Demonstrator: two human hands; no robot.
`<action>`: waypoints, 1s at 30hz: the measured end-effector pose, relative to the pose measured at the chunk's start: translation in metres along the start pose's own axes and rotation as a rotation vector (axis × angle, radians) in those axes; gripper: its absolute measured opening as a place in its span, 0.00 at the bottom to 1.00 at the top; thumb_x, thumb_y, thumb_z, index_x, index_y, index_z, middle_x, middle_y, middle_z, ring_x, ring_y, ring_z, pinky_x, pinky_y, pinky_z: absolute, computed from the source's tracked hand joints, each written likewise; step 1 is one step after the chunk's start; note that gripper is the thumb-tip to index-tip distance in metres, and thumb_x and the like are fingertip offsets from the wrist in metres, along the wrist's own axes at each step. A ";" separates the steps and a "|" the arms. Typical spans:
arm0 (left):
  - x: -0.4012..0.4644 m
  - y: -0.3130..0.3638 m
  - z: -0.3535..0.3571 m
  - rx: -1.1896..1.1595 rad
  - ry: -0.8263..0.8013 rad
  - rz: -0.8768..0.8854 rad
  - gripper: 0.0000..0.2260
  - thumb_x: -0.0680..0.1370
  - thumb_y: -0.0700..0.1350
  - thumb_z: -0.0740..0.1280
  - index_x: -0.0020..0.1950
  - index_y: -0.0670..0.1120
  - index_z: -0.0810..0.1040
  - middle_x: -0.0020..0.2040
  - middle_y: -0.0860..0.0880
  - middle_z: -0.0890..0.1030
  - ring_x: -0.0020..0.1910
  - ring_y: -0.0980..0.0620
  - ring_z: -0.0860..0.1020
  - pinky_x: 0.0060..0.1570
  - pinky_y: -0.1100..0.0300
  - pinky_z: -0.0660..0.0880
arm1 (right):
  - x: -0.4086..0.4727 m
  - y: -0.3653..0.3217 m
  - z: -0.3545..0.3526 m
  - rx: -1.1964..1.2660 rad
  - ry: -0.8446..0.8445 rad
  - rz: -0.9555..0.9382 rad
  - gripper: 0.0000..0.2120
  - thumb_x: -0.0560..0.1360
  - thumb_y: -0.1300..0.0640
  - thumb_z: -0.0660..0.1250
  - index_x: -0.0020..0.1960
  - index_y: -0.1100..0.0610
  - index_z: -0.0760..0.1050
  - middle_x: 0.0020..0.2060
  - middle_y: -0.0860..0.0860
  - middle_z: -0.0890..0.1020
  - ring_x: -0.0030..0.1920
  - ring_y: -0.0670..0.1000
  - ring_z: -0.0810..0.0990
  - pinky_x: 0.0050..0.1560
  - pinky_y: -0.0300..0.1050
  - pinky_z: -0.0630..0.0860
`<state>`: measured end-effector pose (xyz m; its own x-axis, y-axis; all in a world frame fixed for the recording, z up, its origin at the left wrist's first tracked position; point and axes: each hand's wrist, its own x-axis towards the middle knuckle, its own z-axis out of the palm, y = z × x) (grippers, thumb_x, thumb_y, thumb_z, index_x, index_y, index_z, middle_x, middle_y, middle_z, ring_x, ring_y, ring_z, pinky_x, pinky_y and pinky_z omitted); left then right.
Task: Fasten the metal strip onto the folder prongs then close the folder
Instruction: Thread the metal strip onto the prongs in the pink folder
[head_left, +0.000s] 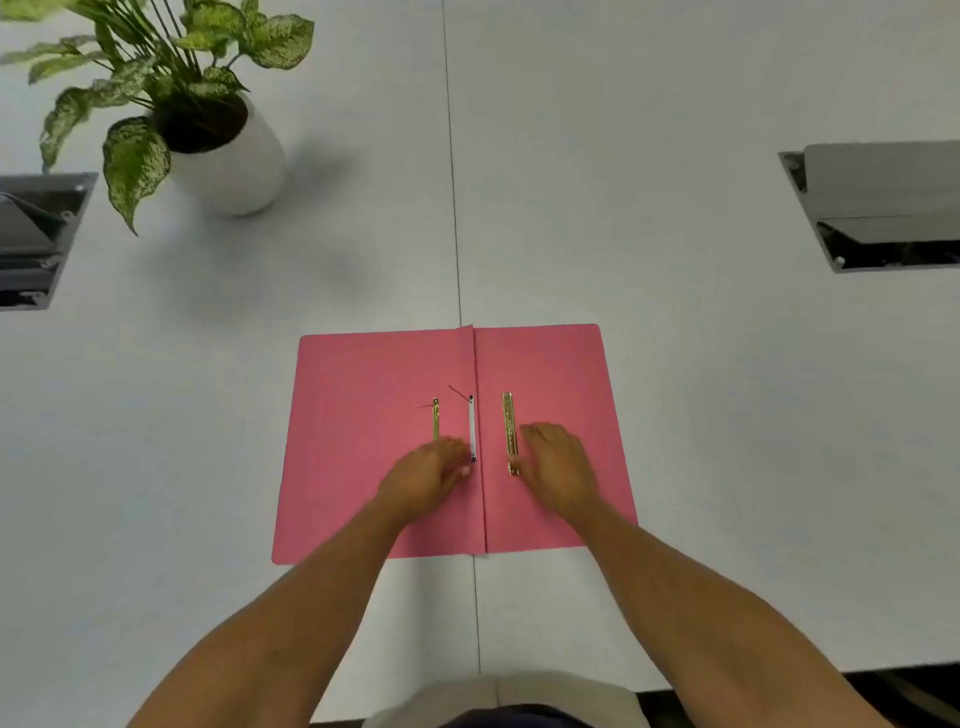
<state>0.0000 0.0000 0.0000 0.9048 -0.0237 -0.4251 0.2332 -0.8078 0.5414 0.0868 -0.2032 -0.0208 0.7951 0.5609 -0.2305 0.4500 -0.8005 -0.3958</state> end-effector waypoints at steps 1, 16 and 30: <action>-0.001 0.000 0.003 -0.030 0.025 -0.022 0.17 0.80 0.50 0.62 0.68 0.50 0.74 0.70 0.50 0.75 0.69 0.47 0.72 0.67 0.52 0.70 | -0.002 0.000 0.002 0.010 -0.027 -0.006 0.20 0.77 0.48 0.65 0.65 0.57 0.74 0.59 0.54 0.80 0.59 0.56 0.75 0.60 0.50 0.69; 0.001 0.005 0.011 -0.132 0.106 -0.105 0.13 0.81 0.49 0.61 0.61 0.50 0.79 0.57 0.48 0.83 0.54 0.42 0.80 0.53 0.48 0.78 | -0.004 -0.014 0.006 -0.047 -0.070 -0.046 0.09 0.75 0.68 0.65 0.51 0.62 0.81 0.46 0.58 0.83 0.48 0.58 0.79 0.45 0.48 0.73; 0.002 0.002 0.015 -0.234 0.177 -0.092 0.18 0.79 0.56 0.62 0.63 0.47 0.78 0.61 0.48 0.81 0.60 0.47 0.77 0.61 0.52 0.74 | -0.012 -0.022 0.008 -0.257 0.034 -0.107 0.13 0.61 0.68 0.79 0.43 0.61 0.80 0.34 0.55 0.81 0.33 0.54 0.80 0.33 0.45 0.77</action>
<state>-0.0033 -0.0103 -0.0110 0.9193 0.1631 -0.3582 0.3743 -0.6440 0.6672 0.0643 -0.1902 -0.0162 0.7485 0.6415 -0.1679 0.6173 -0.7666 -0.1770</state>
